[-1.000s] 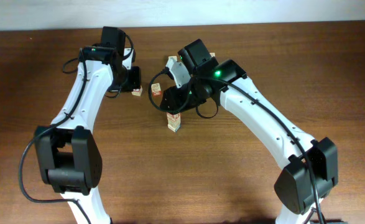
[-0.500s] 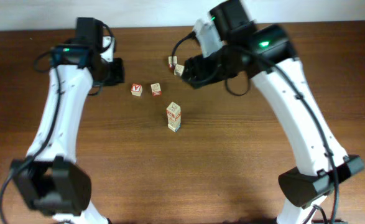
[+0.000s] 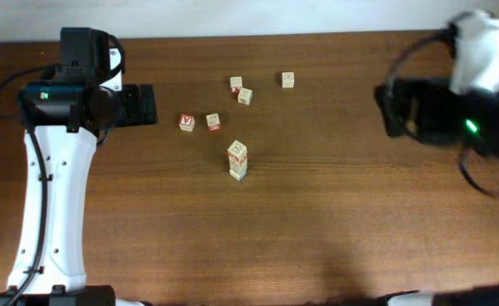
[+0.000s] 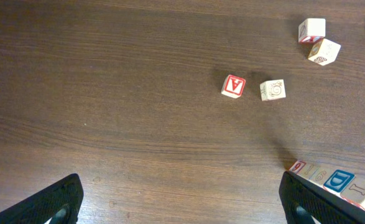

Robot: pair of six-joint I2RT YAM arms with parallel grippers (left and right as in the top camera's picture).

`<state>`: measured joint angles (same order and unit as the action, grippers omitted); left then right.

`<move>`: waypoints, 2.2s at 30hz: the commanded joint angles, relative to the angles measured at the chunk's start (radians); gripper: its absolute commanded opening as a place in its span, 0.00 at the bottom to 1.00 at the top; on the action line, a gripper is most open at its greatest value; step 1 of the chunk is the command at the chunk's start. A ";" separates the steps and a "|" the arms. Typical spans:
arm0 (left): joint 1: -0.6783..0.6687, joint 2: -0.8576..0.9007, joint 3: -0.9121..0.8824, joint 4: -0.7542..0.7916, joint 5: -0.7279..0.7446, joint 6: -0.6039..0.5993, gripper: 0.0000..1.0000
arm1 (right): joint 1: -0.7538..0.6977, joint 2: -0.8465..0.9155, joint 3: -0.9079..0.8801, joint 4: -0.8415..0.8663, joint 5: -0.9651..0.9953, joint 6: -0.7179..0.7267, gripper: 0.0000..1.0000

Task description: Rotate 5 blocks

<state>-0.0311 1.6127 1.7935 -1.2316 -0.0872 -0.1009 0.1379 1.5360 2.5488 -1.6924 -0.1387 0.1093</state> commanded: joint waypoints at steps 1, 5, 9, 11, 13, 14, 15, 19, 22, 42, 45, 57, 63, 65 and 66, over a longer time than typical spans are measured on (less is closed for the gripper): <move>0.005 -0.011 0.018 -0.001 -0.015 0.002 0.99 | -0.006 -0.087 0.011 -0.006 -0.010 0.003 0.99; 0.005 -0.011 0.018 -0.001 -0.015 0.002 0.99 | -0.006 -0.138 0.011 -0.006 -0.010 0.003 0.99; 0.005 -0.011 0.018 -0.001 -0.015 0.002 0.99 | -0.006 -0.143 0.011 -0.006 0.010 -0.010 0.99; 0.005 -0.011 0.018 -0.001 -0.015 0.002 0.99 | -0.006 -0.143 0.011 -0.006 0.016 -0.012 0.99; 0.005 -0.011 0.018 -0.001 -0.015 0.002 0.99 | -0.006 -0.140 0.010 -0.006 0.016 -0.012 0.99; 0.005 -0.011 0.018 -0.001 -0.015 0.002 0.99 | -0.007 -0.132 0.010 -0.006 0.035 -0.014 0.98; 0.005 -0.011 0.018 -0.001 -0.015 0.002 0.99 | -0.007 -0.132 0.005 -0.005 0.055 -0.017 0.99; 0.005 -0.011 0.018 -0.001 -0.015 0.002 0.99 | -0.006 -0.169 -0.107 0.084 0.066 -0.134 0.99; 0.005 -0.011 0.018 -0.001 -0.015 0.002 0.99 | -0.006 -0.261 -0.293 0.258 -0.033 -0.362 0.99; 0.005 -0.011 0.018 -0.001 -0.015 0.002 0.99 | -0.049 -0.977 -1.724 1.328 -0.141 -0.527 0.99; 0.005 -0.011 0.018 -0.001 -0.015 0.002 0.99 | -0.049 -1.084 -1.948 1.498 -0.130 -0.528 0.99; 0.005 -0.011 0.018 -0.001 -0.015 0.002 0.99 | -0.047 -1.449 -2.417 1.690 -0.107 -0.528 0.99; 0.005 -0.011 0.018 -0.001 -0.015 0.002 0.99 | -0.047 -1.517 -2.529 1.690 -0.108 -0.527 0.99; 0.005 -0.011 0.018 -0.001 -0.015 0.002 0.99 | -0.047 -1.533 -2.543 1.647 -0.115 -0.526 0.99; 0.005 -0.011 0.018 -0.001 -0.015 0.002 0.99 | -0.047 -1.533 -2.543 1.635 -0.116 -0.518 0.99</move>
<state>-0.0315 1.6127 1.7935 -1.2331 -0.0914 -0.1009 0.0967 0.0208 0.0254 -0.0334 -0.2596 -0.4225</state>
